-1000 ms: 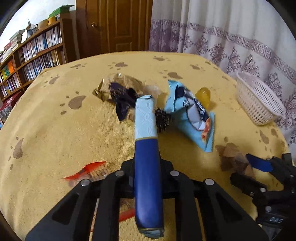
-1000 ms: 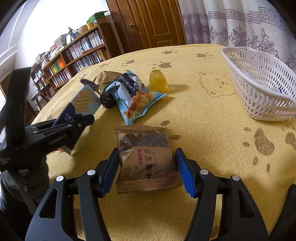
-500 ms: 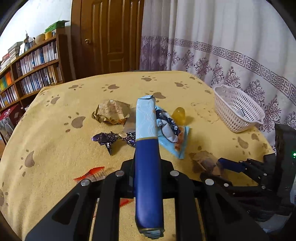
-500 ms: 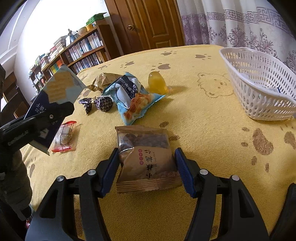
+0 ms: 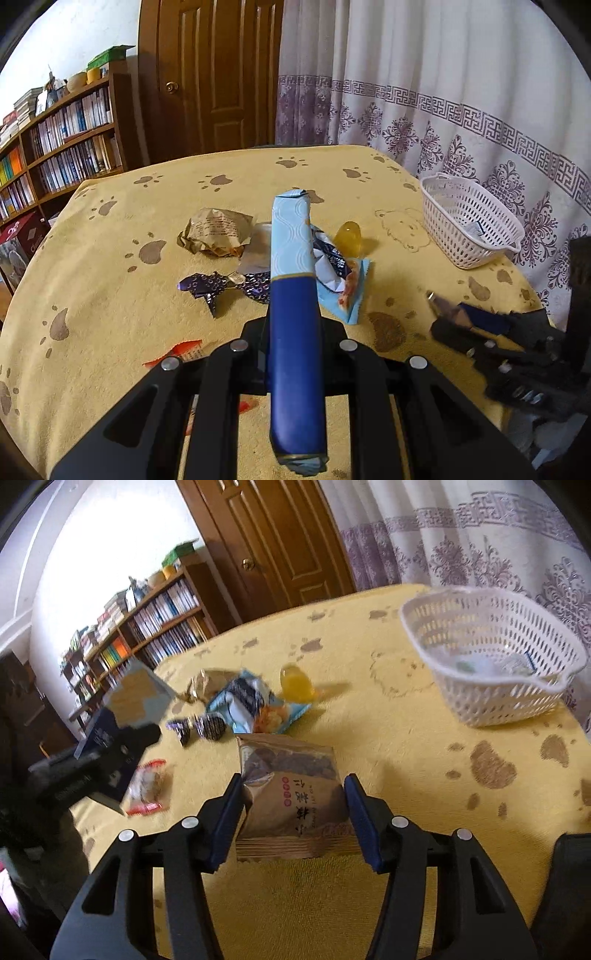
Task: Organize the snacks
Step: 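Carry the cookie packet into the basket and open the right gripper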
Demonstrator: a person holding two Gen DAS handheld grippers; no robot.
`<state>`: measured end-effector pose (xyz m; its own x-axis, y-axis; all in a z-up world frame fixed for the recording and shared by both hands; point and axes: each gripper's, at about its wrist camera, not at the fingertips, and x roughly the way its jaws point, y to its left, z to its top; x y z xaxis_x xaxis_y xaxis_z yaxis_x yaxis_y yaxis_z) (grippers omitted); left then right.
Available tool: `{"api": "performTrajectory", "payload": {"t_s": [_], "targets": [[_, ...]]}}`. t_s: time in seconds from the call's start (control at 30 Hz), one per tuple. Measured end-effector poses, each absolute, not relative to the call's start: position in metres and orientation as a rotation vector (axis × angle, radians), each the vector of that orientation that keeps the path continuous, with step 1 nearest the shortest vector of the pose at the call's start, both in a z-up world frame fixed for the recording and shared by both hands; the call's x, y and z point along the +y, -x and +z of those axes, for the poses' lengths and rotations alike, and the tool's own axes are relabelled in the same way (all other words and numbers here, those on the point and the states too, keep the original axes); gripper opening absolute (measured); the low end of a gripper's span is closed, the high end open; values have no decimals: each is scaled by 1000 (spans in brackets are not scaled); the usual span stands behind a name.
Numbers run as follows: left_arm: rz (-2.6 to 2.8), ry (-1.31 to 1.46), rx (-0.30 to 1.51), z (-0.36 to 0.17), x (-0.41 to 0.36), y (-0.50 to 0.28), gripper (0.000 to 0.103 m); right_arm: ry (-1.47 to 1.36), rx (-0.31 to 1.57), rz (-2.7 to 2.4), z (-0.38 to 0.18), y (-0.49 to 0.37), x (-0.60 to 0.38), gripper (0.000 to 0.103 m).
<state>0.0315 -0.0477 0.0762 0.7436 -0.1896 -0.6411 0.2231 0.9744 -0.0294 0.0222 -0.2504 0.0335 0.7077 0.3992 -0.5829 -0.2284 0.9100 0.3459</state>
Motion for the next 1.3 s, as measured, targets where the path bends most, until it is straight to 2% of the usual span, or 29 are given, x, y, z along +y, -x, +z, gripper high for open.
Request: {"api": "performTrajectory", "payload": {"t_s": [0.27, 0.53, 0.97, 1.3], "targets": [[-241, -69, 696, 79, -59, -33, 15, -274, 570, 294, 72, -17, -278, 57], [-250, -83, 695, 79, -64, -35, 15, -285, 492, 139, 98, -48, -326, 57], [-280, -114, 699, 79, -79, -39, 15, -314, 527, -46, 76, -97, -384, 59], [-330, -139, 708, 81, -105, -48, 15, -320, 478, -49, 72, -53, -390, 59]]}}
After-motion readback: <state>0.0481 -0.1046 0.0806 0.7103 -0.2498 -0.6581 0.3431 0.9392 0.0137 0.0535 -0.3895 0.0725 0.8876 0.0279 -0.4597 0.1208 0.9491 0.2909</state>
